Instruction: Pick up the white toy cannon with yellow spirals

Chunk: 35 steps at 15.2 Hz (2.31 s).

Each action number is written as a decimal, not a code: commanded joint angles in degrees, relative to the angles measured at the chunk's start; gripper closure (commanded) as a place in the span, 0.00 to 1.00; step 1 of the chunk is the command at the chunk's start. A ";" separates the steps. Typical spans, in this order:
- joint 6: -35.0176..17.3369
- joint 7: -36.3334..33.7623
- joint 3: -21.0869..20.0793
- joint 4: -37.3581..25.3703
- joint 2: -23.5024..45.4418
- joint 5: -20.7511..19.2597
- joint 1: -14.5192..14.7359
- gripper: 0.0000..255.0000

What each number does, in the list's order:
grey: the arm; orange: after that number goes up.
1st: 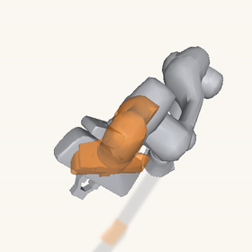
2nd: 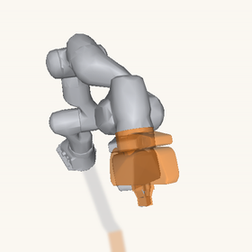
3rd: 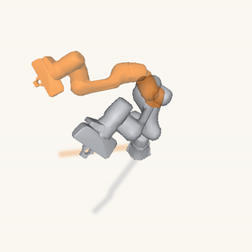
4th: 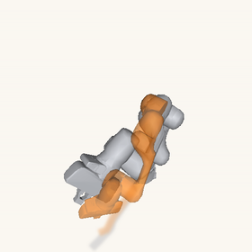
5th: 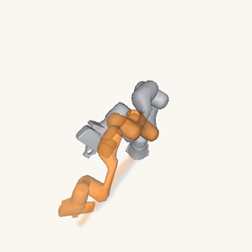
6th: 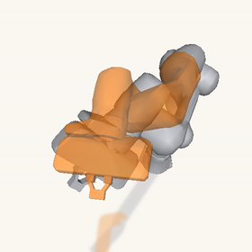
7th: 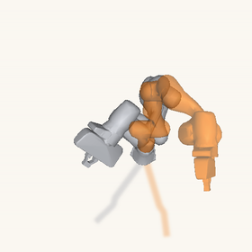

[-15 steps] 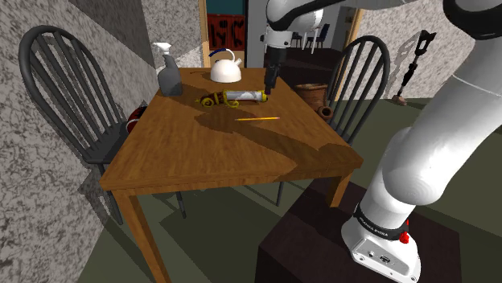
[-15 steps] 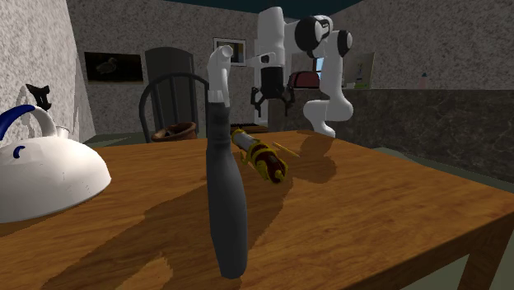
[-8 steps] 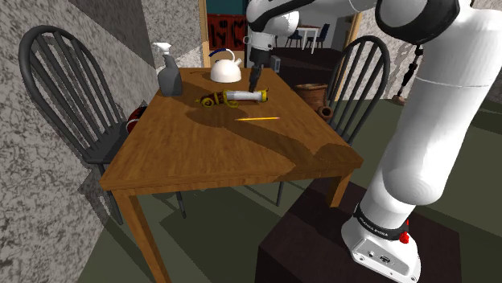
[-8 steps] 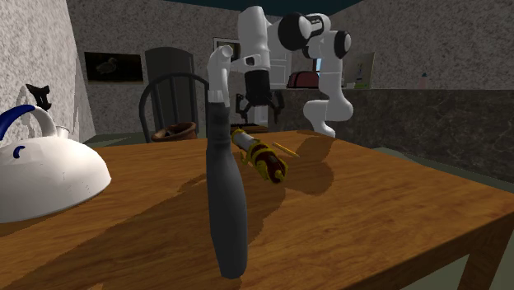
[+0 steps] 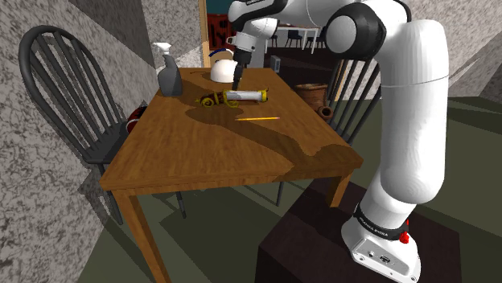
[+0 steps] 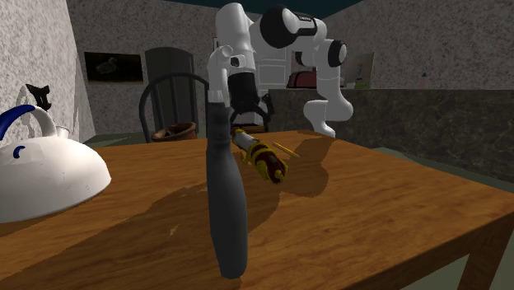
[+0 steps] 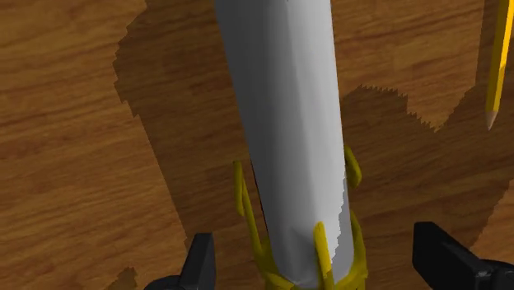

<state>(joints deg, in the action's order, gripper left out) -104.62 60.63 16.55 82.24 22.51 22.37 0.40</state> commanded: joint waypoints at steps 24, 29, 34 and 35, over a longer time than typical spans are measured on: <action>-0.60 0.73 -0.22 0.03 0.62 0.46 -0.16 1.00; 2.98 -0.33 -0.09 -3.58 0.50 0.13 -0.47 1.00; 6.11 -1.20 -0.03 -7.03 0.69 -0.01 -0.83 1.00; 6.11 -1.20 -0.03 -7.03 0.69 -0.01 -0.83 1.00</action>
